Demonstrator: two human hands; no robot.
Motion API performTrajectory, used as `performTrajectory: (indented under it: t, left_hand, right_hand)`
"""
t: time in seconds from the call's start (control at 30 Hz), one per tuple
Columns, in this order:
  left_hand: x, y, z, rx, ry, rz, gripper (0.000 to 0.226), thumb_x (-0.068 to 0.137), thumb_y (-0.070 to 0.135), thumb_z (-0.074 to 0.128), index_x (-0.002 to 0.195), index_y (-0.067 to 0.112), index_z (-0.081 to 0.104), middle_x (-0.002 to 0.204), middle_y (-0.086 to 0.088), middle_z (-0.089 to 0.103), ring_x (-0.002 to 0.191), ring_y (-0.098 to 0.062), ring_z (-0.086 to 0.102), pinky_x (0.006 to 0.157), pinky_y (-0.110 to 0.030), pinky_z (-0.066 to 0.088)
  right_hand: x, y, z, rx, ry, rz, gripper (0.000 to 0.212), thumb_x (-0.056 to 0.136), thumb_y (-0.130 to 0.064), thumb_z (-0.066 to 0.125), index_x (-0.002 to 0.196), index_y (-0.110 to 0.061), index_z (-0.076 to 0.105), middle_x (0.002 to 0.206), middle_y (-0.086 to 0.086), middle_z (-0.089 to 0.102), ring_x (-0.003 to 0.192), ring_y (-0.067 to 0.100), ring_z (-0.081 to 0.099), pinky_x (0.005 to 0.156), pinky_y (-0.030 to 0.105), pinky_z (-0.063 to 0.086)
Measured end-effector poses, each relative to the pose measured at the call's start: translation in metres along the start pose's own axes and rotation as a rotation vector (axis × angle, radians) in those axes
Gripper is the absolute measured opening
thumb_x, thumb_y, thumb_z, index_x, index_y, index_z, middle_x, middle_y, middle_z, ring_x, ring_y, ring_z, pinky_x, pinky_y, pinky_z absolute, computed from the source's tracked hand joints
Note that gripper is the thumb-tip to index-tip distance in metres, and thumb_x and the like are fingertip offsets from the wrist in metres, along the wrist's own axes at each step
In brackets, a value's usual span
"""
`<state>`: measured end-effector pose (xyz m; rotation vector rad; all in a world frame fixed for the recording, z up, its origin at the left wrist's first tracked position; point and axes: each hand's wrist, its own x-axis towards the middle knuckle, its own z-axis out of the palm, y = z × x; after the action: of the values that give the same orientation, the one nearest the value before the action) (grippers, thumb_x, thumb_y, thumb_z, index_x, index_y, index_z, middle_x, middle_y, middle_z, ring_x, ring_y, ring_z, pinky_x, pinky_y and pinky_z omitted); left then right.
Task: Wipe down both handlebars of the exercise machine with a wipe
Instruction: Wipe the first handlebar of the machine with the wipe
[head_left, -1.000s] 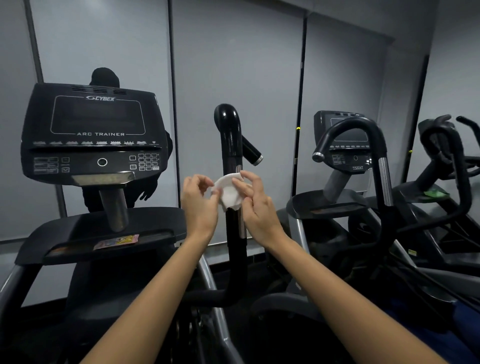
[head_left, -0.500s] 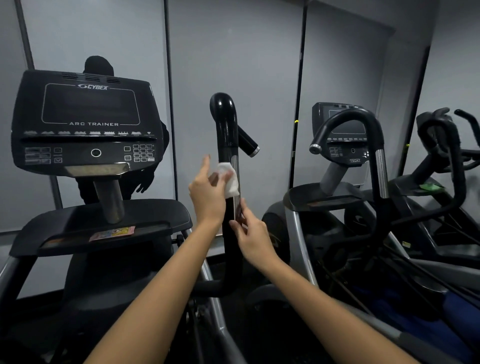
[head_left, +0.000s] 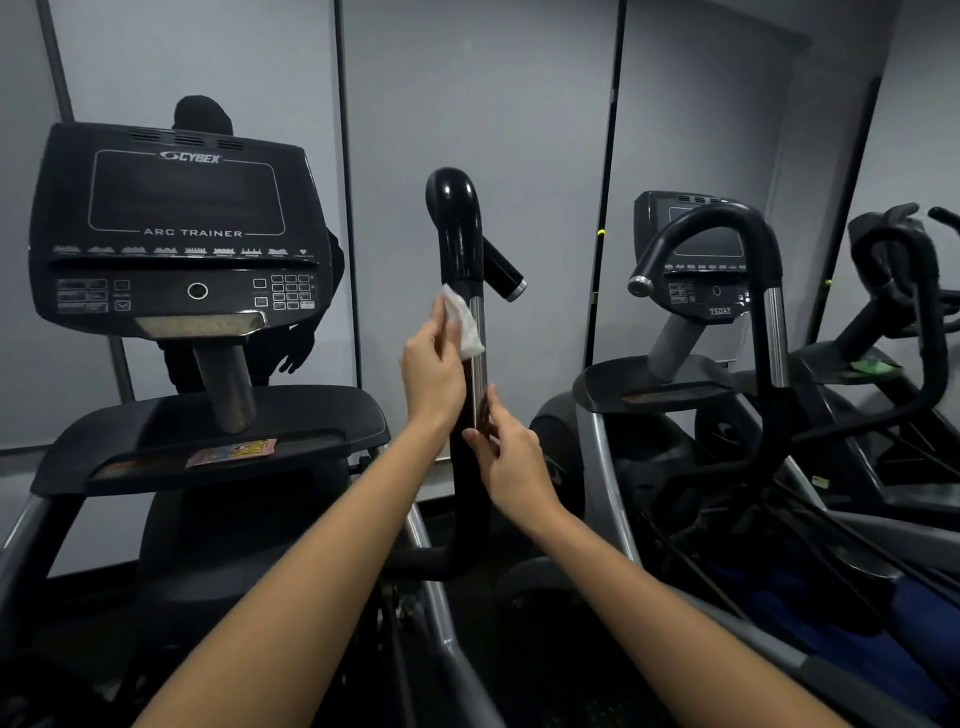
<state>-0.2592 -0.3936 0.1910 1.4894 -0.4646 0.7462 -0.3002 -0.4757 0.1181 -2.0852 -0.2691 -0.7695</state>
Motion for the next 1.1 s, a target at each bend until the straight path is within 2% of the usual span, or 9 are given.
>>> performTrajectory:
  t: [0.2, 0.33, 0.4, 0.5, 0.63, 0.7, 0.8, 0.97, 1.1]
  left_hand:
    - [-0.005, -0.012, -0.009, 0.001, -0.072, -0.001, 0.043, 0.095, 0.028, 0.048, 0.134, 0.009, 0.047, 0.130, -0.004, 0.057, 0.110, -0.011, 0.058, 0.090, -0.018, 0.046]
    - [-0.013, -0.018, -0.013, -0.021, -0.094, -0.025, 0.044, 0.094, 0.027, 0.052, 0.133, 0.007, 0.048, 0.128, -0.008, 0.058, 0.110, -0.016, 0.059, 0.095, -0.033, 0.049]
    - [0.001, -0.008, -0.010, -0.010, -0.075, -0.016, 0.042, 0.094, 0.025, 0.053, 0.131, 0.006, 0.050, 0.124, -0.004, 0.061, 0.106, -0.016, 0.060, 0.094, -0.034, 0.049]
    - [0.022, 0.007, -0.006, 0.011, -0.051, 0.009, 0.037, 0.095, 0.023, 0.052, 0.127, 0.005, 0.054, 0.102, 0.006, 0.062, 0.093, -0.013, 0.060, 0.088, -0.033, 0.050]
    - [0.013, -0.005, -0.010, 0.055, -0.065, 0.011, 0.039, 0.093, 0.027, 0.054, 0.123, 0.003, 0.057, 0.087, 0.005, 0.062, 0.083, -0.017, 0.058, 0.085, -0.044, 0.050]
    - [-0.003, -0.015, -0.016, 0.082, -0.108, 0.024, 0.045, 0.092, 0.027, 0.056, 0.131, 0.005, 0.050, 0.105, 0.000, 0.065, 0.093, -0.013, 0.060, 0.089, -0.036, 0.049]
    - [-0.016, -0.021, -0.017, 0.186, -0.128, 0.135, 0.047, 0.093, 0.018, 0.054, 0.136, 0.004, 0.043, 0.134, -0.010, 0.052, 0.123, -0.016, 0.050, 0.104, -0.027, 0.040]
    - [0.006, 0.000, 0.000, 0.314, -0.044, 0.236, 0.047, 0.096, 0.014, 0.049, 0.139, 0.002, 0.036, 0.146, -0.013, 0.036, 0.135, -0.021, 0.035, 0.110, -0.021, 0.024]
    - [-0.007, -0.006, -0.003, 0.449, -0.103, 0.302, 0.051, 0.097, 0.012, 0.046, 0.144, 0.007, 0.027, 0.152, -0.009, 0.024, 0.136, -0.019, 0.030, 0.106, -0.018, 0.022]
  right_hand:
    - [0.000, 0.002, 0.001, 0.010, -0.003, 0.012, 0.061, 0.094, -0.017, 0.052, 0.147, -0.013, 0.021, 0.118, 0.007, 0.060, 0.111, 0.017, 0.057, 0.098, 0.038, 0.048]
    - [0.000, 0.003, 0.002, 0.020, 0.011, 0.014, 0.060, 0.094, -0.016, 0.052, 0.146, -0.011, 0.023, 0.121, 0.008, 0.060, 0.113, 0.017, 0.057, 0.098, 0.038, 0.048]
    - [0.000, 0.002, 0.002, 0.007, 0.001, 0.024, 0.061, 0.094, -0.018, 0.052, 0.146, -0.012, 0.023, 0.120, 0.009, 0.059, 0.113, 0.019, 0.056, 0.099, 0.040, 0.047]
    - [0.000, 0.001, -0.001, -0.001, -0.022, 0.039, 0.062, 0.094, -0.020, 0.052, 0.147, -0.014, 0.022, 0.124, 0.010, 0.056, 0.117, 0.022, 0.053, 0.102, 0.042, 0.044]
    - [0.000, 0.001, 0.000, -0.011, -0.013, 0.039, 0.061, 0.094, -0.020, 0.052, 0.147, -0.014, 0.022, 0.124, 0.010, 0.057, 0.118, 0.022, 0.052, 0.102, 0.042, 0.044]
    - [-0.001, 0.002, 0.001, -0.002, 0.005, 0.032, 0.060, 0.094, -0.019, 0.052, 0.146, -0.012, 0.024, 0.122, 0.010, 0.058, 0.115, 0.021, 0.055, 0.099, 0.042, 0.046]
    - [-0.001, 0.002, 0.002, -0.017, 0.018, 0.022, 0.059, 0.094, -0.017, 0.052, 0.146, -0.010, 0.024, 0.115, 0.011, 0.061, 0.108, 0.022, 0.058, 0.096, 0.040, 0.048]
    - [-0.002, -0.002, -0.002, -0.063, -0.019, 0.026, 0.059, 0.095, -0.019, 0.050, 0.147, -0.011, 0.022, 0.119, 0.012, 0.059, 0.114, 0.024, 0.054, 0.098, 0.039, 0.046]
    - [-0.004, -0.002, -0.004, -0.093, -0.019, 0.031, 0.059, 0.095, -0.019, 0.051, 0.147, -0.013, 0.024, 0.124, 0.007, 0.056, 0.117, 0.021, 0.052, 0.100, 0.038, 0.045]
